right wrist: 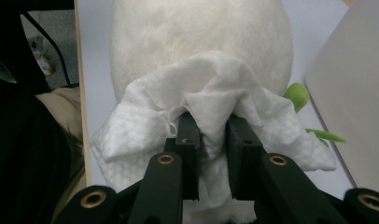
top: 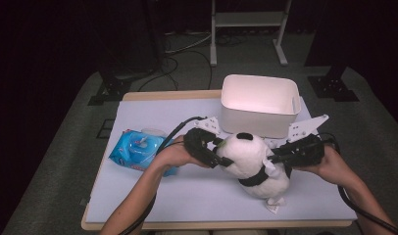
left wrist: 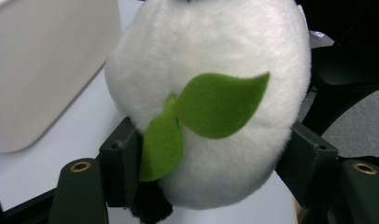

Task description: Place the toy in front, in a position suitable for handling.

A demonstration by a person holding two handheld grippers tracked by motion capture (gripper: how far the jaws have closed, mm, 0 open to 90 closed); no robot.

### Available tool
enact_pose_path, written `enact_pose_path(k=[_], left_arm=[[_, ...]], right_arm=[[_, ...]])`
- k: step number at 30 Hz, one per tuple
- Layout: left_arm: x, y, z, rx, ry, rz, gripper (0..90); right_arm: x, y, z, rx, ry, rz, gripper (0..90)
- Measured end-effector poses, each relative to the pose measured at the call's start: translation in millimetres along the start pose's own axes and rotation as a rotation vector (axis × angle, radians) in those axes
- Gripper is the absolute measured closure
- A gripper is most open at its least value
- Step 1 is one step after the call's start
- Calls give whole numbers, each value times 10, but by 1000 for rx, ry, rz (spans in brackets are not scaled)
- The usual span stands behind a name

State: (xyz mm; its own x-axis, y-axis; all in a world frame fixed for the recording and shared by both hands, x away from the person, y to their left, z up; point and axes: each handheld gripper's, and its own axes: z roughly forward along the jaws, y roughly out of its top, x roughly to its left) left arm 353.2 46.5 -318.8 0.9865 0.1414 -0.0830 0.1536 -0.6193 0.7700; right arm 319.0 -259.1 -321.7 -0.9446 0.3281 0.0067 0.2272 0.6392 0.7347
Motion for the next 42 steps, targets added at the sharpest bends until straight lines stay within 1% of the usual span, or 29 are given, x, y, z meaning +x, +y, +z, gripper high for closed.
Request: enact_pose_path(k=[4,6,7,8,9,10,12,15,16,19,24,26,29,33,35,37,39,40,42], left_arm=[[-20,55,-138,6,27,3,323],[-36,82,-205,7,41,11,326],[-36,82,-205,7,41,11,327],[-44,103,-263,13,46,17,327],[-47,109,-283,16,48,13,327],[-44,115,-304,27,49,18,327],[-48,118,-317,34,52,19,326],[-52,122,-310,35,52,21,326],[-61,135,-297,39,51,23,325],[-61,141,-285,38,52,25,323],[-93,194,-216,60,50,45,315],[-104,221,-187,61,49,47,313],[-131,271,-123,67,37,66,311],[-140,319,-64,71,35,70,307],[-140,319,-46,67,32,66,302],[-135,312,-11,69,29,62,283],[-132,310,2,71,26,61,247],[-123,306,22,65,20,52,221],[-118,301,28,55,17,50,196]], right_arm=[[-14,29,54,-31,14,4,763],[-17,51,83,-38,20,3,763],[-17,51,83,-38,20,3,763],[-22,81,106,-39,31,-1,763],[-23,90,108,-40,33,-4,763],[-24,102,106,-41,36,-4,763],[-25,128,83,-50,39,-6,768],[-23,160,47,-55,39,-11,768],[-17,196,19,-47,33,-16,769],[-16,218,-2,-39,27,-24,768],[-15,305,-106,-46,19,-34,769],[-5,348,-136,-47,13,-41,769],[-3,413,-183,-52,9,-52,769],[8,493,-220,-31,-9,-63,768],[-6,481,-226,-29,-8,-56,768],[-21,436,-207,-14,-4,-53,769],[-33,373,-175,-9,3,-34,769],[-39,339,-161,-6,0,-34,769],[-47,280,-167,-18,6,-15,769]])
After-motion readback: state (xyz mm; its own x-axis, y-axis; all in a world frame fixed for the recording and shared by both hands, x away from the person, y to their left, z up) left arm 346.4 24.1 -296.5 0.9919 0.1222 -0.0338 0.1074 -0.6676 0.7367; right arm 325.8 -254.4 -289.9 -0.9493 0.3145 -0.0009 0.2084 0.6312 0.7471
